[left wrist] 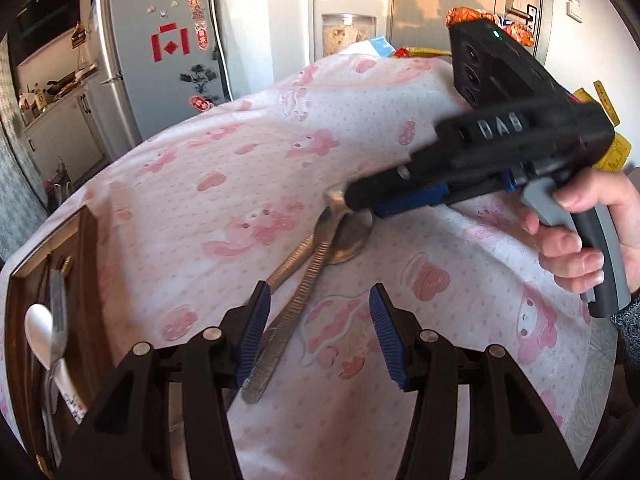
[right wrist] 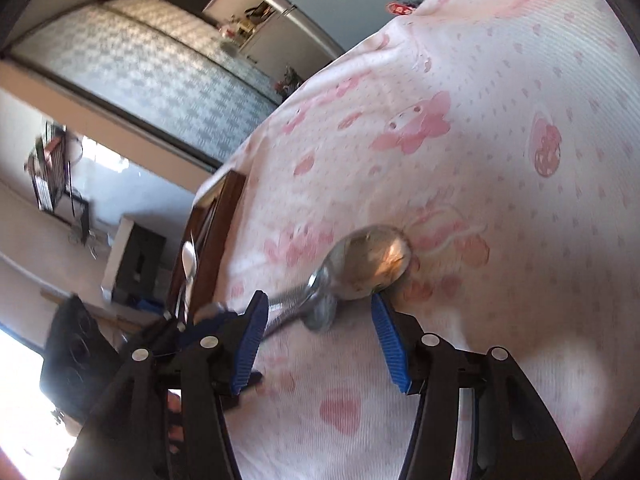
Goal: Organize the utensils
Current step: 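Grasp a silver spoon by its handle with the left tool, then lower the silver spoon into the tray and open the left tool, then grasp another silver spoon by its handle with the left tool, then drop the silver spoon into the tray with the left tool, then move the open left tool toward the gold spoon on the cloth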
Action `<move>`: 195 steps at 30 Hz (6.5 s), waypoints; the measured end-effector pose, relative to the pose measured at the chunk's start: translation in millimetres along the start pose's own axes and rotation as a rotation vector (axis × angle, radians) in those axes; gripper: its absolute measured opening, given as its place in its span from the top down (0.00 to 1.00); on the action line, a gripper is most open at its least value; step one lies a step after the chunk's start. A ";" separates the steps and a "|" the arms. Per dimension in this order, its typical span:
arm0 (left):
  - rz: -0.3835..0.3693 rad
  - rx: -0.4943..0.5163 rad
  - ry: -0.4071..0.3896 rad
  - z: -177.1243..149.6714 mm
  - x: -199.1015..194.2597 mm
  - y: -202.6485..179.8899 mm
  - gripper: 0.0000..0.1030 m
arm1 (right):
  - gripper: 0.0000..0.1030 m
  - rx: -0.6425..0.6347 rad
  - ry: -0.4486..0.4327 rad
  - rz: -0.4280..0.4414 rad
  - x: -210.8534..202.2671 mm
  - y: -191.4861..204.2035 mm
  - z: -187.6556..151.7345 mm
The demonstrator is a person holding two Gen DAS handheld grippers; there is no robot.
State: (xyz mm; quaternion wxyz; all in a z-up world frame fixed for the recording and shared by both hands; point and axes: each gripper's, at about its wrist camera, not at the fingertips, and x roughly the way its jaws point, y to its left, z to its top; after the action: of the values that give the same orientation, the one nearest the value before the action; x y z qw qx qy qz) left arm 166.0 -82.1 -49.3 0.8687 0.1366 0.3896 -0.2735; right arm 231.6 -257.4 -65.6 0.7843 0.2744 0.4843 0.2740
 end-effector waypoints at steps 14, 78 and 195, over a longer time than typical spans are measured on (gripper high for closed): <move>0.020 0.013 0.027 -0.2 16.7 0.6 0.46 | 0.88 -0.073 -0.105 -0.016 2.2 12.9 16.4; 0.204 -0.184 -0.045 -51.0 -102.3 91.3 0.42 | 0.54 -0.357 -0.067 -0.076 4.5 92.4 11.0; 0.372 0.223 0.225 -43.1 -30.0 45.1 0.36 | 0.47 -0.403 0.024 -0.011 22.6 83.6 -16.0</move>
State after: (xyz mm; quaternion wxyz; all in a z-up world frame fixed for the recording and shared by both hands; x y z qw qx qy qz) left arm 149.9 -14.9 -54.1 0.8349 0.3307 0.4194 -0.1330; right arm 212.0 -180.6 -27.3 0.8190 0.1061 0.4303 0.3645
